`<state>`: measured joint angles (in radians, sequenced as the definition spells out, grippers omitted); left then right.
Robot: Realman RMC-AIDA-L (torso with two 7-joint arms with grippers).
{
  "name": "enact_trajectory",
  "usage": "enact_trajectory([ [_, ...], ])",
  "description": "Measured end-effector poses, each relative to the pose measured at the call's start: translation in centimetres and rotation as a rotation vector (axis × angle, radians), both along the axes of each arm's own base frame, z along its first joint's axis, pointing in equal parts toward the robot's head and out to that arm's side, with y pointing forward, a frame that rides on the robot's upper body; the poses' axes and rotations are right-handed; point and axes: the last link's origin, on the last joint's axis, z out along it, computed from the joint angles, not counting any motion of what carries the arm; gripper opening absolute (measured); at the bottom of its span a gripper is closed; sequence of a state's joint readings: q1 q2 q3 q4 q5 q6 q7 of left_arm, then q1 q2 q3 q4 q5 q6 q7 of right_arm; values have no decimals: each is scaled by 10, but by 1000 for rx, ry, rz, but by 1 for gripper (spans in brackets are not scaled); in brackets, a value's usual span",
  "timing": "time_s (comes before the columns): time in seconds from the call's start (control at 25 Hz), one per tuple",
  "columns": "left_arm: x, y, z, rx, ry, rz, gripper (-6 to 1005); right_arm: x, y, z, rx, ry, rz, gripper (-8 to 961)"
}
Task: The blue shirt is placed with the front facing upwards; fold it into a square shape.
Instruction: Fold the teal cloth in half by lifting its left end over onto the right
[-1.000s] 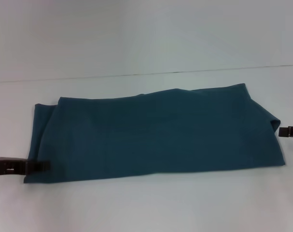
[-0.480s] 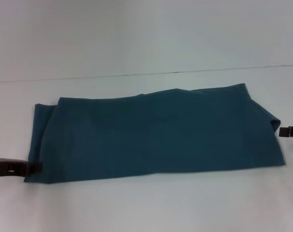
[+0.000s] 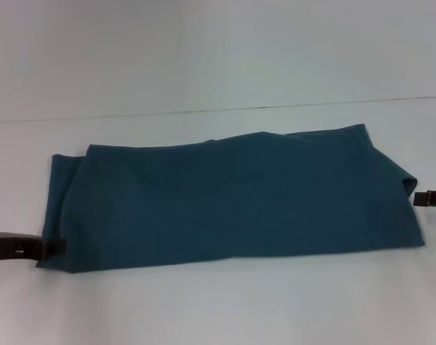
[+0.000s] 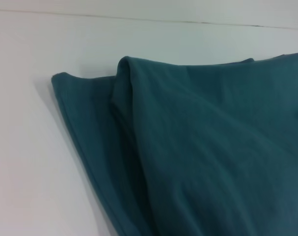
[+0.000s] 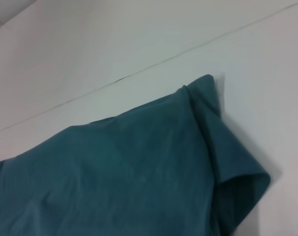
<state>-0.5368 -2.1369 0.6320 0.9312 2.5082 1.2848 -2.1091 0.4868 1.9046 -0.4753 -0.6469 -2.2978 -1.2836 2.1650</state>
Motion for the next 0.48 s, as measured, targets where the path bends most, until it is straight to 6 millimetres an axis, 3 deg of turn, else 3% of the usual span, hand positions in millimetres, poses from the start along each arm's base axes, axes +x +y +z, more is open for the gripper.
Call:
enact_trajectory([
  [0.48,8,1,3,-11,-6,-25,-1,-5,3,-16,-37,5,13,758],
])
